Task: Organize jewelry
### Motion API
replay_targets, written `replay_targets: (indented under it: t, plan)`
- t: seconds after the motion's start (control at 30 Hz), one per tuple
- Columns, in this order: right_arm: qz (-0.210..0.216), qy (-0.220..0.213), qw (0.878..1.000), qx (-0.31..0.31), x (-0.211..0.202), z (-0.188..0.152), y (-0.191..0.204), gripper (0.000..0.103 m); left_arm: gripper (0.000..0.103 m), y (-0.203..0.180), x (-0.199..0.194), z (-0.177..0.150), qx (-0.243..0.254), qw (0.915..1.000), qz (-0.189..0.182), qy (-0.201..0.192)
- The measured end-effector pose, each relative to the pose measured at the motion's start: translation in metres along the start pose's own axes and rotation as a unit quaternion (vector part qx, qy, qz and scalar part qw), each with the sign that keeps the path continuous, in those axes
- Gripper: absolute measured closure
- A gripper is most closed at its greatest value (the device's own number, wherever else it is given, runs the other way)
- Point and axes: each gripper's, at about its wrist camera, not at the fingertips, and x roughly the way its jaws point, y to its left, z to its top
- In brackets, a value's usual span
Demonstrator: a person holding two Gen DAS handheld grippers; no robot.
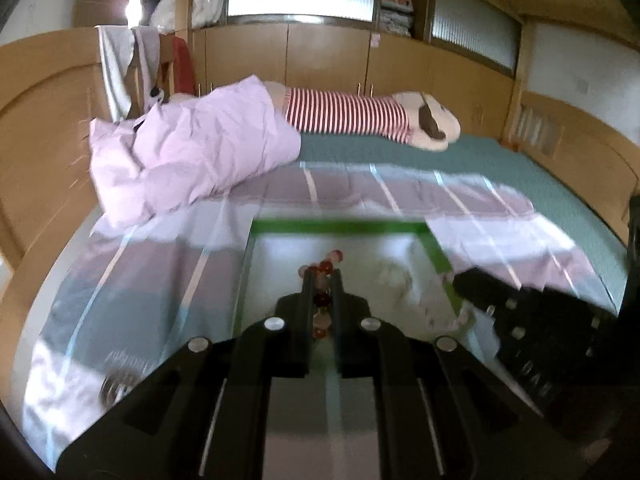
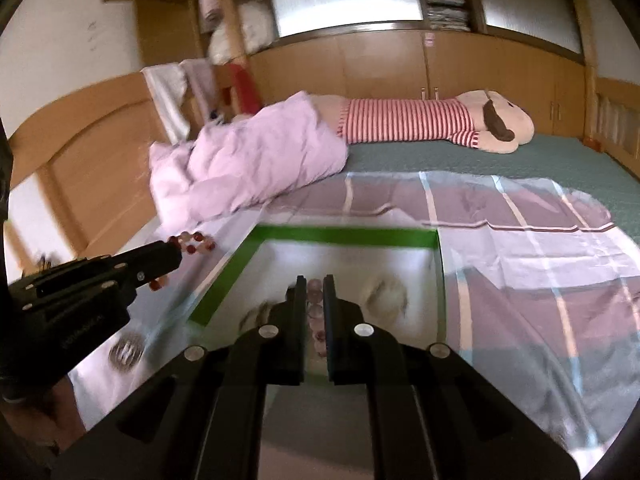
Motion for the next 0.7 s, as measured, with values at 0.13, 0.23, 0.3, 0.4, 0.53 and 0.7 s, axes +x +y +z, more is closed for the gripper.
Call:
replay_targets:
  t: [0.13,0.23,0.3,0.4,0.53,0.7]
  plan:
    - [-0.043,-0.008,0.999,0.009,-0.006,-0.010,-0.014,0.018,0.023,0.009,0.030,-0.002,-0.016,0.9993,0.032,-0.010]
    - [-0.053,-0.006,0.998,0.024,-0.033,-0.006,-0.021,0.013,0.019,0.020,0.020,-0.007,-0.034,0.9984,0.045,0.000]
    - [-0.054,-0.019,0.998,0.029,-0.062,-0.002,-0.022,0.007,0.016,0.026,0.001,-0.007,-0.040,0.9981,0.047,-0.004]
    - [-0.063,-0.024,0.997,0.022,-0.099,-0.002,-0.017,0.004,0.010,0.029,-0.038,-0.011,-0.043,0.9978,0.049,-0.007]
    - [-0.059,-0.018,0.998,0.006,-0.133,-0.012,-0.006,0.004,0.005,0.021,-0.086,-0.025,-0.032,0.9979,0.053,-0.016]
    - [-0.057,0.011,0.998,-0.009,-0.154,-0.044,0.004,0.004,0.004,0.012,-0.135,-0.053,-0.037,0.9980,0.037,-0.034]
